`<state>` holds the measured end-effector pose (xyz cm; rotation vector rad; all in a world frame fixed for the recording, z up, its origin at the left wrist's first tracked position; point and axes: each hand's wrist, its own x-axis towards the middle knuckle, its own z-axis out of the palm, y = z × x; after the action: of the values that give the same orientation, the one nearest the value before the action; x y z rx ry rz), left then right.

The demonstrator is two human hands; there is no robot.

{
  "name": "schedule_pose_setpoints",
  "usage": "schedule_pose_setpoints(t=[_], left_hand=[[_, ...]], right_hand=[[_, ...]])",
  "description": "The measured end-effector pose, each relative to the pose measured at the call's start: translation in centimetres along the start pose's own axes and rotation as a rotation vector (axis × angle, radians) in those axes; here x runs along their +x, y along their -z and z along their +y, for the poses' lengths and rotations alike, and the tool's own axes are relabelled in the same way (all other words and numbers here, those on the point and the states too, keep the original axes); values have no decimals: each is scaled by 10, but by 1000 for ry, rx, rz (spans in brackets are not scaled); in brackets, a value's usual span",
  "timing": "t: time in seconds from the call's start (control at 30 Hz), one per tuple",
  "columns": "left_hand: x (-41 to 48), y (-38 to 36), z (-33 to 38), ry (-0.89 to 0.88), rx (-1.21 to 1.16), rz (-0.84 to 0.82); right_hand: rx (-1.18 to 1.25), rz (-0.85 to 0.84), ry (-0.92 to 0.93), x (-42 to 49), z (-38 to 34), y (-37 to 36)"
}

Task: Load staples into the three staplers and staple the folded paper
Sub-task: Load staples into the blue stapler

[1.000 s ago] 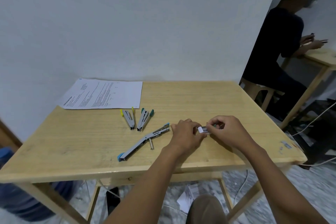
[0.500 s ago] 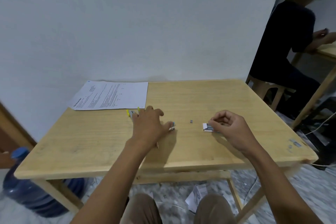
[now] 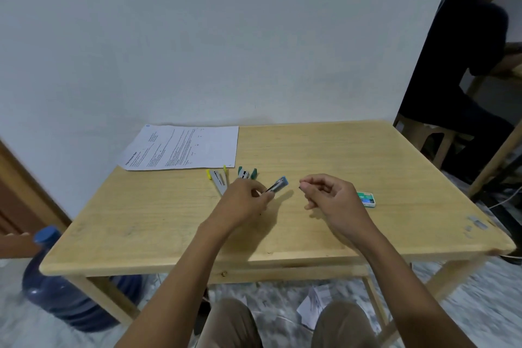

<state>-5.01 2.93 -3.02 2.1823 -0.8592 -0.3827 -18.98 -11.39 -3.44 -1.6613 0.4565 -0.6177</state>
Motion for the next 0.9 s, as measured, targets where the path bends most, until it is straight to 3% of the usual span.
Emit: schedule_pose_setpoints(t=[0.17,0.33,0.63,0.9], left_hand=[[-2,4,1,149,-710,-274],[-2,-12,-13,169,-1053,-493],[1,-12,-22,105,-1218,-631],[1,-15,-25,87,-1220,-581]], right_hand=[[68,11,0,4,-3,-5],[75,2,-56,8,0,-12],[-201,-59,30,19,1,-19],[-545,-220,127,31,-13,-12]])
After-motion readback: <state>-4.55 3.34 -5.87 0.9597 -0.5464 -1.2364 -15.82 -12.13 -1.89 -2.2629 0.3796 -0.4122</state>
